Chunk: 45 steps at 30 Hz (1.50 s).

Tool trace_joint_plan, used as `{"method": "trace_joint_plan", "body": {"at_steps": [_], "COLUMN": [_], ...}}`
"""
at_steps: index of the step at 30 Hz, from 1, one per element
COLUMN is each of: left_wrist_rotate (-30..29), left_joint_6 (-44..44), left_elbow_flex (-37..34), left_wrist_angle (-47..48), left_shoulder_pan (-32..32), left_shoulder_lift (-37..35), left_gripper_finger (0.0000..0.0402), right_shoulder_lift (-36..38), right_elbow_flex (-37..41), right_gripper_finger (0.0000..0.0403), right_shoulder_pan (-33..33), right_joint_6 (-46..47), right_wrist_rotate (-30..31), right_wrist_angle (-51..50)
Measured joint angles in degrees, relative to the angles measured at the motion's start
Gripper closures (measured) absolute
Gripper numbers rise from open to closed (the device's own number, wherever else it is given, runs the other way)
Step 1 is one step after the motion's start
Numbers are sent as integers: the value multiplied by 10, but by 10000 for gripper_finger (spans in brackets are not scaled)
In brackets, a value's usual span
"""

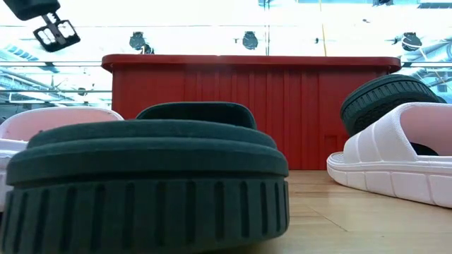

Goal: Pick and place slides into bin
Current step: Put the black slide into the red container

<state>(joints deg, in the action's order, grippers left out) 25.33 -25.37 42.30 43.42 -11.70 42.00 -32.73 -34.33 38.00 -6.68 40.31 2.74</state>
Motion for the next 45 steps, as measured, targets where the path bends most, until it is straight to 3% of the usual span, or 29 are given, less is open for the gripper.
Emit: {"method": "trace_joint_plan", "body": {"at_steps": [6,14,23,36,45], "left_wrist_rotate": [-9,-15,-94,-109,-77], "left_joint_6": [39,-14,-58,-41,4], "left_elbow_flex": [0,0,0,-7,-85], "left_wrist_angle": [67,83,100,117,89], "left_shoulder_pan": [-19,-20,-20,-20,-36], "left_shoulder_lift": [0,0,0,0,0], "left_gripper_finger": [394,394,392,297,286], "right_shoulder_lift": [0,0,0,0,0], "right_elbow_flex": [0,0,0,0,0], "right_gripper_finger": [403,403,403,403,403], "right_shoulder_pan": [0,0,0,0,0], "right_joint_6": [0,0,0,0,0], "right_wrist_rotate": [1,3,4,47,47], "right_wrist_angle": [0,0,2,18,18]}}
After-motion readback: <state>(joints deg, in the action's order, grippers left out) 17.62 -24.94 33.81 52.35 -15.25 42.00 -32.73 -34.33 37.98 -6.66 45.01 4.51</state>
